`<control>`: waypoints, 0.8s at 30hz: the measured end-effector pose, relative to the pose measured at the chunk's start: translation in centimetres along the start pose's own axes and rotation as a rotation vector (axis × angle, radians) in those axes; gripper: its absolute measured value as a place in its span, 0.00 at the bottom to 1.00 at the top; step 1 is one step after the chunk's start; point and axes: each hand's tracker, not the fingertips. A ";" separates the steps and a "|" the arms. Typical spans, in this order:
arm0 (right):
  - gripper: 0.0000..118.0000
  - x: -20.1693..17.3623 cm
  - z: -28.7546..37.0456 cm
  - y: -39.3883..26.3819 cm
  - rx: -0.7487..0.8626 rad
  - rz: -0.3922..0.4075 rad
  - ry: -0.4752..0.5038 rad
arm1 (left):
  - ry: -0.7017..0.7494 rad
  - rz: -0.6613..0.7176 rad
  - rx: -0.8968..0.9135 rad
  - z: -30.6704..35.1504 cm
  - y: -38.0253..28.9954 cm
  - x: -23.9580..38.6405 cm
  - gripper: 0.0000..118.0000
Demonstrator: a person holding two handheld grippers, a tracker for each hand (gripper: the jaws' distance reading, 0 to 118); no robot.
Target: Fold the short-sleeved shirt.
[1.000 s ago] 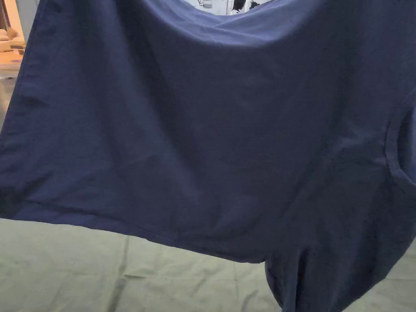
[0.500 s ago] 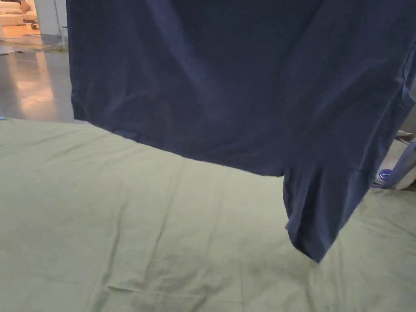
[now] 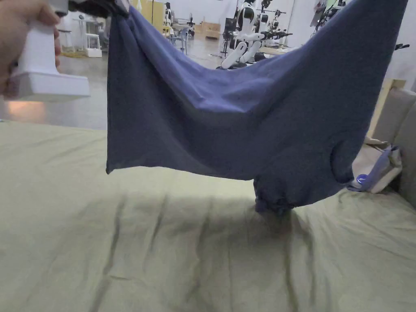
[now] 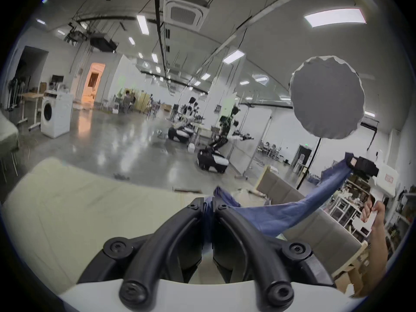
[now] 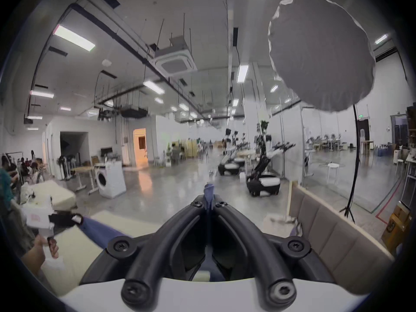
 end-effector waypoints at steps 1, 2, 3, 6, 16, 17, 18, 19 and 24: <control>0.04 0.4 1.1 -2.0 -0.016 -0.004 0.068 | -0.031 0.038 -0.009 0.5 -1.9 -0.7 0.07; 0.04 0.5 2.6 -4.7 0.005 -0.033 0.020 | -0.045 0.016 -0.011 1.4 -4.2 -1.3 0.07; 0.04 1.0 3.9 -7.0 -0.060 -0.066 0.062 | -0.047 0.022 -0.004 3.2 -7.1 -1.2 0.07; 0.04 1.9 8.0 -13.6 -0.108 -0.155 0.079 | -0.051 0.032 -0.047 6.2 -13.2 -2.2 0.07; 0.04 2.3 25.0 -28.8 -0.176 -0.258 0.042 | -0.010 0.041 -0.150 19.4 -29.2 -2.9 0.07; 0.04 2.3 26.4 -29.7 -0.186 -0.253 0.047 | -0.006 0.045 -0.159 20.6 -30.3 -3.1 0.07; 0.04 2.0 27.7 -30.6 -0.209 -0.230 0.016 | 0.007 0.047 -0.164 21.8 -31.3 -3.1 0.07; 0.04 1.8 29.1 -31.5 -0.216 -0.216 0.012 | 0.012 0.050 -0.163 23.0 -32.2 -3.1 0.07; 0.04 1.3 34.7 -35.3 -0.308 -0.224 -0.042 | 0.077 0.036 -0.184 27.4 -35.9 -2.4 0.07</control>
